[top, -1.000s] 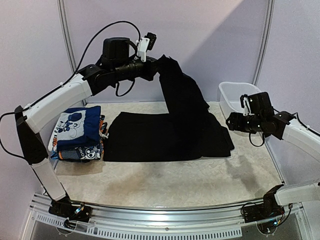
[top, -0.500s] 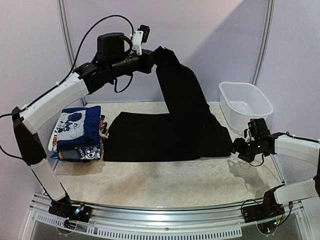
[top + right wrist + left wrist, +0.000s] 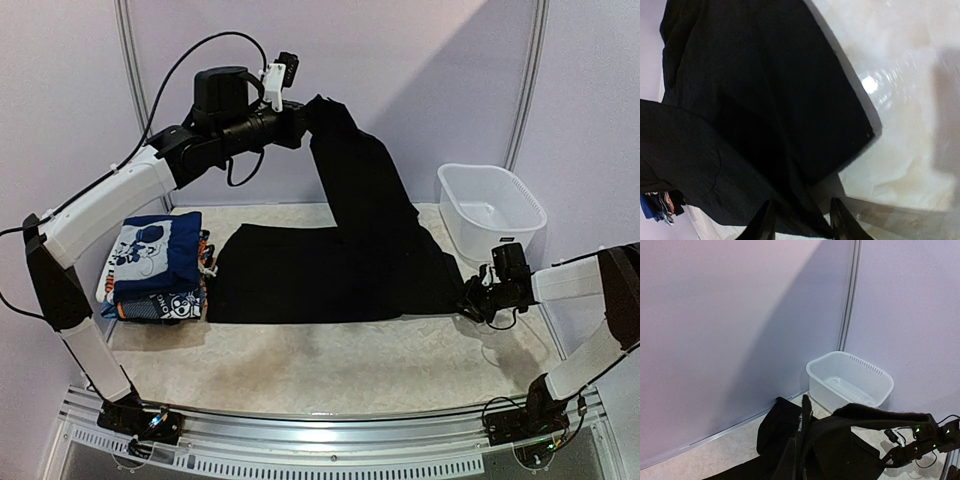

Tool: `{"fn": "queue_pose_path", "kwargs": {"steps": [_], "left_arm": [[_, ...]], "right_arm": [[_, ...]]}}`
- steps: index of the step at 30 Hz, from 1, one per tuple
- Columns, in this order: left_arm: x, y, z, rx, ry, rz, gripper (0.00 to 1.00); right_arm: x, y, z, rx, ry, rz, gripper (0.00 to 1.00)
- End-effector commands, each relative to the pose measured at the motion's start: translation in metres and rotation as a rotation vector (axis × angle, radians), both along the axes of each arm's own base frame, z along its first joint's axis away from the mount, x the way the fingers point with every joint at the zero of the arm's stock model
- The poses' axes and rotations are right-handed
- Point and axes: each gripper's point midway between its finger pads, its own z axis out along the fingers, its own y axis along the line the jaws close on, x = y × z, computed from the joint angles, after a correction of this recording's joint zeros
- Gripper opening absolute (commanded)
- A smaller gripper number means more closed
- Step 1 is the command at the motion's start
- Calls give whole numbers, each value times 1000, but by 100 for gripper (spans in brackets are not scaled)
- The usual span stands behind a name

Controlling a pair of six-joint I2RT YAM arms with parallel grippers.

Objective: Fold and stack the mixed laundry pile
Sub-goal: Fold the flattened shirt at the center of the board.

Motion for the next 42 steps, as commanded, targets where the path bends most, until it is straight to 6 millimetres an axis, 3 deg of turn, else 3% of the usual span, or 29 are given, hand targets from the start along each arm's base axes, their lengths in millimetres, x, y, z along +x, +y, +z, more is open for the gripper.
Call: {"fn": "queue_pose_path", "kwargs": {"steps": [1,8,12,17,25,35,40,42], "left_arm": [[-4,15,9,-10,-4,25,0],[-3,13,6,4,-2,20,0],[-4,10,6,14,-8,-1,0],[-4,2,-1,26,-4,-28,0],[-3,-10,-9,37,11,-71,0],[-15,-34,-21,44,-11,-223,0],[-25,-44,-28,68,-19,-316,0],[-35,-48,-27,69,-30,-380,0]], "right_arm": [[12,4,-1,40,-26,25,33],[16,2,11,-12,22,82,0],[11,-26,40,-220,139,105,0],[6,-39,68,-339,201,178,0],[-18,-33,42,-295,338,233,0],[-12,-51,48,-410,369,222,21],[-10,-46,74,-395,296,258,37],[-7,-40,97,-379,195,291,42]]}}
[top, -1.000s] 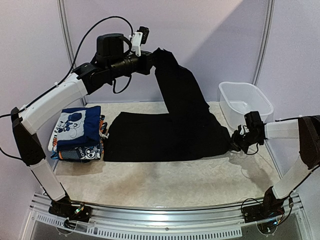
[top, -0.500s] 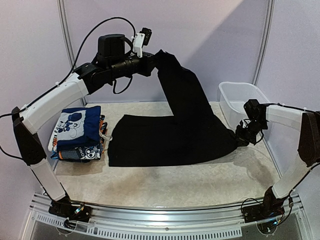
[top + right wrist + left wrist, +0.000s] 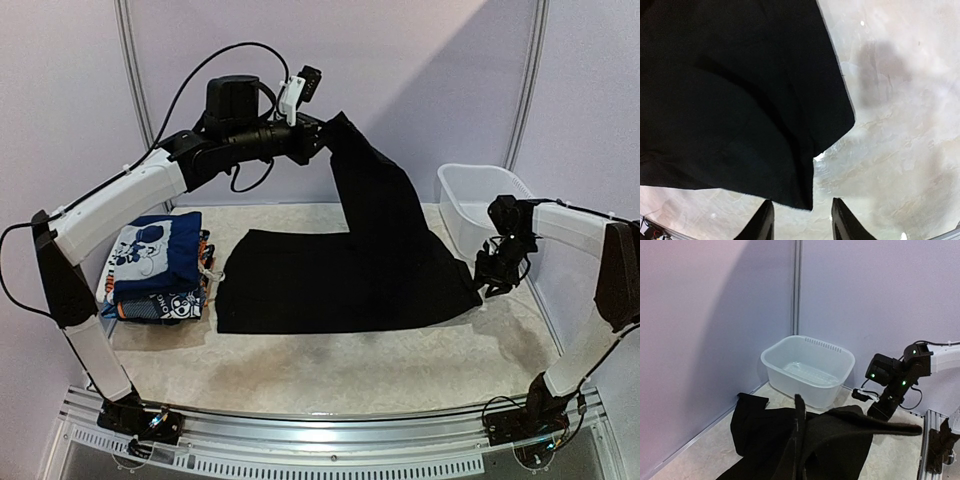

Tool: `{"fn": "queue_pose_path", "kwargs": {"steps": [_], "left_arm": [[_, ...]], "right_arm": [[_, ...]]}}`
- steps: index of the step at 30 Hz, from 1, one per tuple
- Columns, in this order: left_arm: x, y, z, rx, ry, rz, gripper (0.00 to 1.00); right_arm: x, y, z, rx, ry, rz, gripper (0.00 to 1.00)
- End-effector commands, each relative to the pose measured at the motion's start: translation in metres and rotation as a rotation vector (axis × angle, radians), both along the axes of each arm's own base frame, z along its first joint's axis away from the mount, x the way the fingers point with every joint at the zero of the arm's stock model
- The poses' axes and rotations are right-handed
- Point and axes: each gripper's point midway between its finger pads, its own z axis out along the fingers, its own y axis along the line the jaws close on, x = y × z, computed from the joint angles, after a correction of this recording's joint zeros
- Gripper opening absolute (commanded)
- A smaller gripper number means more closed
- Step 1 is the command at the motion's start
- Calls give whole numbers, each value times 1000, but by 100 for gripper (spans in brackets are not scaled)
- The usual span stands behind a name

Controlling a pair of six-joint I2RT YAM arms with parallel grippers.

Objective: Fold and stack the mixed laundry pile
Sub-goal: Fold the flattened shirt at the center of the board.

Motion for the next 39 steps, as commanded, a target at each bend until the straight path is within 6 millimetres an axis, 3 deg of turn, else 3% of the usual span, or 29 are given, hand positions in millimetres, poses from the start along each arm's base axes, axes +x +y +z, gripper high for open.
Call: {"fn": "queue_pose_path", "kwargs": {"steps": [1,8,12,16,20,27,32,39], "left_arm": [[-17,-13,-3,12,-37,-160,0],[-32,-12,-8,47,-26,-237,0],[-36,-12,-9,45,-4,-247,0],[-40,-12,-12,30,43,-261,0],[-44,-12,-13,24,66,-273,0],[-48,-10,-17,28,99,-270,0],[-49,-7,-16,27,110,-261,0],[-49,-6,-16,21,135,-247,0]], "right_arm": [[6,8,49,46,-162,102,44],[6,61,148,223,-624,444,59],[-10,96,211,268,-932,624,61],[-32,141,253,266,-1167,830,66],[-37,173,272,203,-1268,979,69],[-22,223,291,77,-1368,1131,70],[-11,246,298,12,-1412,1181,71],[-6,272,293,-46,-1413,1245,72]]}}
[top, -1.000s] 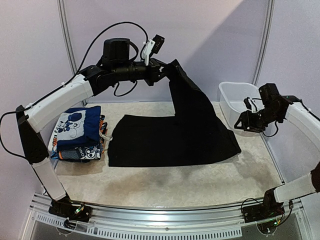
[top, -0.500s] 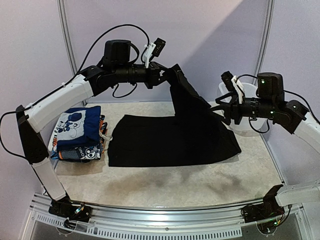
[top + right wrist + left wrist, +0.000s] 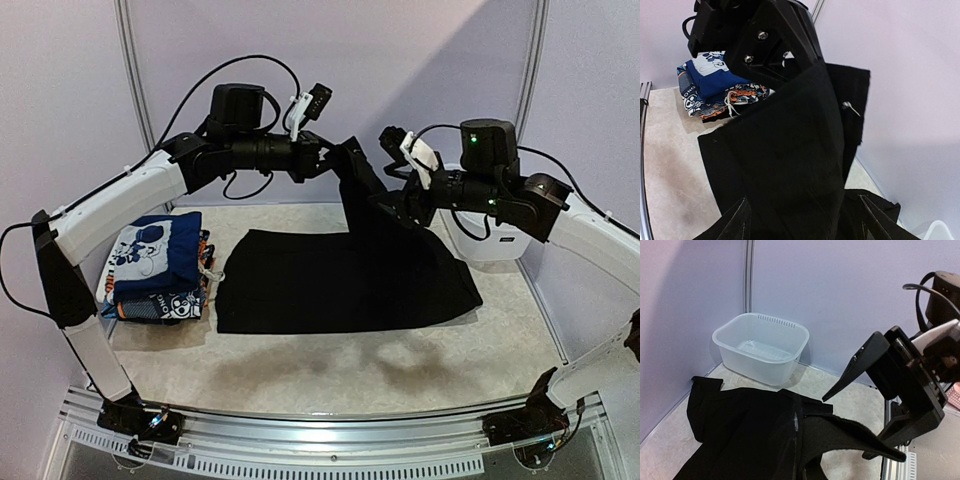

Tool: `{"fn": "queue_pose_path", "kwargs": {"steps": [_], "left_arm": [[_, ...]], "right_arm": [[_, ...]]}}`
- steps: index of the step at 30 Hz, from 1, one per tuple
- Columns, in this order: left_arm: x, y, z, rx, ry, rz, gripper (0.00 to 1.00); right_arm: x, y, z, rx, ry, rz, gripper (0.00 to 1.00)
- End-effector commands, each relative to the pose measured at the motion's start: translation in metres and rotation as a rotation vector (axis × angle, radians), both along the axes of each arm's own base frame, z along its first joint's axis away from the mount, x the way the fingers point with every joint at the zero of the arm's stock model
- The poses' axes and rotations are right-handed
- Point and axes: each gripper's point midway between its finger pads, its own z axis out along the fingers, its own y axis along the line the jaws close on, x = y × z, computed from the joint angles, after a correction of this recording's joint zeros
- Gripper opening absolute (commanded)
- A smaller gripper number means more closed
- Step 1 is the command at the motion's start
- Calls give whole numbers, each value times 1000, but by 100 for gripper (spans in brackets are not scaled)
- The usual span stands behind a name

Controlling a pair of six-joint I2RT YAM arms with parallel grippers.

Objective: Fold and stack the mixed laundry pile
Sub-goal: Fold the flattened shirt at the center of the board.

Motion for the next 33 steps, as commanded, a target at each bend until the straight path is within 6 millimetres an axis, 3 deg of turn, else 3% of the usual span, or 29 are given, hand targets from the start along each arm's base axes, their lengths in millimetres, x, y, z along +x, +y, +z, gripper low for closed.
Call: {"fn": "queue_pose_path", "kwargs": {"steps": [1,8,11,13,15,24,30,33], "left_arm": [[-5,12,12,-16,14,25,0],[-5,13,11,-18,33,34,0],[-6,14,10,-17,38,36,0],[-7,15,10,-16,40,36,0],[-7,15,9,-16,41,36,0],[-7,15,2,-3,56,42,0],[-5,15,-2,9,53,50,0],[-2,17,-5,23,45,68,0]], "right_arm": [[3,13,5,-42,-75,-10,72],[8,24,8,-47,-129,-87,71],[17,20,15,-35,-136,-159,57],[26,13,19,-41,-138,-224,42],[32,7,21,-48,-147,-276,35],[31,1,29,-29,-152,-299,16],[33,6,22,-47,-134,-287,1],[39,5,22,-47,-141,-316,0]]}}
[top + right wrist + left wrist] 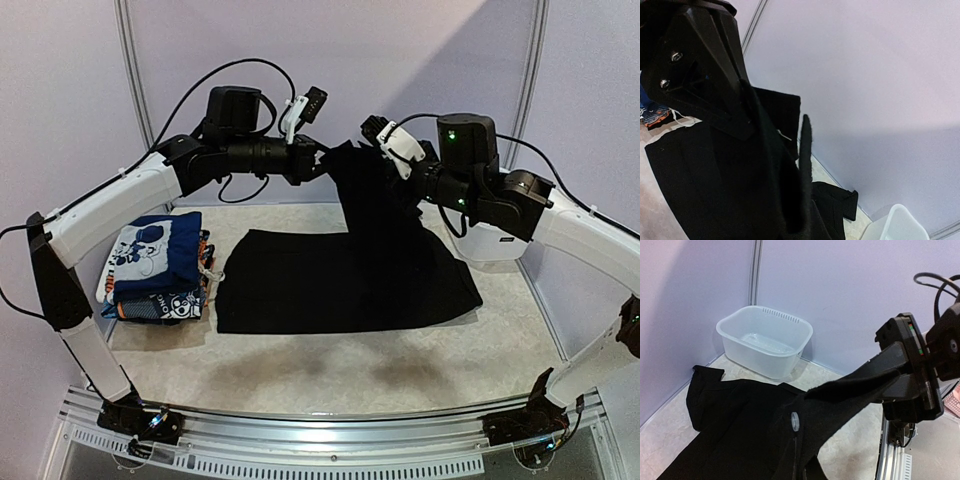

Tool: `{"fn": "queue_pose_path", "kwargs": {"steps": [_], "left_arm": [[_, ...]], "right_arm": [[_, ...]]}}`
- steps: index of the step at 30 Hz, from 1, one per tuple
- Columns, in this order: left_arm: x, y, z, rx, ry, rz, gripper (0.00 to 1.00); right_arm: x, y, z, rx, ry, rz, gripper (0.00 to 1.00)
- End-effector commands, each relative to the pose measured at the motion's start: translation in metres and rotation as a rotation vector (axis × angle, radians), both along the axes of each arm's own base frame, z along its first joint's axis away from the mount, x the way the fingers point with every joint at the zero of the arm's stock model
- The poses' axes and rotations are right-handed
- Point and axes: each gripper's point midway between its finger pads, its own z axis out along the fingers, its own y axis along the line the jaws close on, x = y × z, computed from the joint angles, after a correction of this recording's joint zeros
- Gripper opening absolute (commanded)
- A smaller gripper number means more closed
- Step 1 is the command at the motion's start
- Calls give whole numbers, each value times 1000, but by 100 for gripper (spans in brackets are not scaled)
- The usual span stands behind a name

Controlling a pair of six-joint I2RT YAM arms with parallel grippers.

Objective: Fold and stack the mixed laundry pile
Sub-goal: Fold the flattened shirt at the center of the board.

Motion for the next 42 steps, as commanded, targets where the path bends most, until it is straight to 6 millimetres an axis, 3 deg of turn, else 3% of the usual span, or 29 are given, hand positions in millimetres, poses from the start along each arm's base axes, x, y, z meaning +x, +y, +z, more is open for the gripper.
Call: {"fn": "queue_pose_path", "kwargs": {"steps": [1,9,13,18,20,23,26,31,37,42], "left_arm": [[2,10,0,24,-10,40,2],[9,18,-14,97,-25,88,4],[14,23,-24,138,-46,115,14],[31,42,-39,219,-53,246,57],[33,51,-42,239,-56,286,68],[31,64,-47,265,-60,328,76],[29,78,-56,293,-38,368,77],[18,97,-70,309,14,401,76],[7,120,-80,316,107,460,75],[0,133,-91,336,181,488,72]], "right_arm": [[11,2,6,9,-11,-41,0],[54,7,-16,-7,47,-68,0],[82,8,-33,-26,90,-90,0],[119,-5,-49,-23,152,-156,0],[131,-9,-54,-29,178,-182,0],[141,-7,-62,-48,211,-201,0],[138,0,-76,-52,276,-177,0],[112,14,-99,-15,428,-120,0],[71,49,-128,3,571,-30,0],[51,79,-154,61,720,-1,0]]}}
